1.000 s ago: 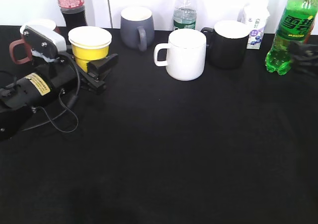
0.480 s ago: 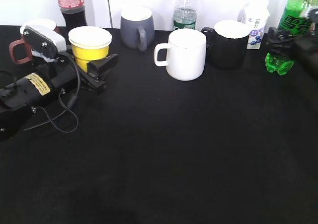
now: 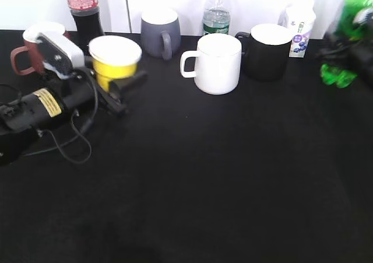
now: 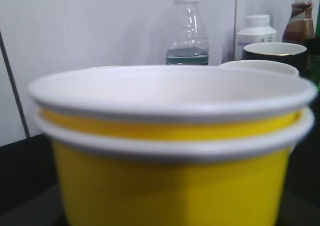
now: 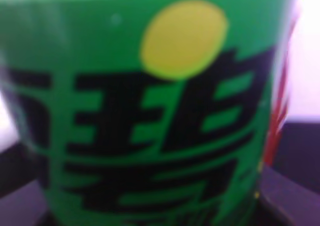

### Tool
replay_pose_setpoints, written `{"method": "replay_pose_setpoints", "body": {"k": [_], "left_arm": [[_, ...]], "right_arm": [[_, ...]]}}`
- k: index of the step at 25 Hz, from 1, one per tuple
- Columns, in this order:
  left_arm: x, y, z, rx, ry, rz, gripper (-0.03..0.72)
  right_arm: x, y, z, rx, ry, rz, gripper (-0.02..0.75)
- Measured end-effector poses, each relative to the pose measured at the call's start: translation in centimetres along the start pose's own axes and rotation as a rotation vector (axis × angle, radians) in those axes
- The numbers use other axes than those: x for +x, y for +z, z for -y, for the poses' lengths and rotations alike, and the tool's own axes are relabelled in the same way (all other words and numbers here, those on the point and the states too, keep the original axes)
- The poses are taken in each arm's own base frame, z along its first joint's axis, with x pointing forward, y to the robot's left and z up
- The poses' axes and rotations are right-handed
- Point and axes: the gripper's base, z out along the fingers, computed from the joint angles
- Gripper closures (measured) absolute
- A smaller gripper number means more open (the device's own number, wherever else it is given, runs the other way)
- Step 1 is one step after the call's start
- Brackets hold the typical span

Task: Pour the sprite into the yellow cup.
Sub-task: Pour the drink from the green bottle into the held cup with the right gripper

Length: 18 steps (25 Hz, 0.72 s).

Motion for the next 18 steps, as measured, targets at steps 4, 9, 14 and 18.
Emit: {"method": "replay_pose_setpoints", "body": {"k": [4,9,14,18], "left_arm": [[-0.2,0.9,3.0,0.115,-0.038,0.0,0.207],[-0.6,2.0,8.2,0.271,-0.049,0.006,0.207],[-0.7,2.1,9.4,0.308,-0.073,0.004,0.207],[-0.8,2.2,9.2,0.283,-0.086,0.006,0.207]], "right_arm": [[-3.1,-4.6,-3.7,-0.133,-0.131,0.033,0.273],[-2.5,-7.6,-13.0,-0.432,-0.449,0.004,0.273],[-2.0,-8.0,-13.9,-0.436,-0.798,0.028,0.273],[-1.9,-7.7,-12.8,-0.33,-0.993,0.006,0.275]]}}
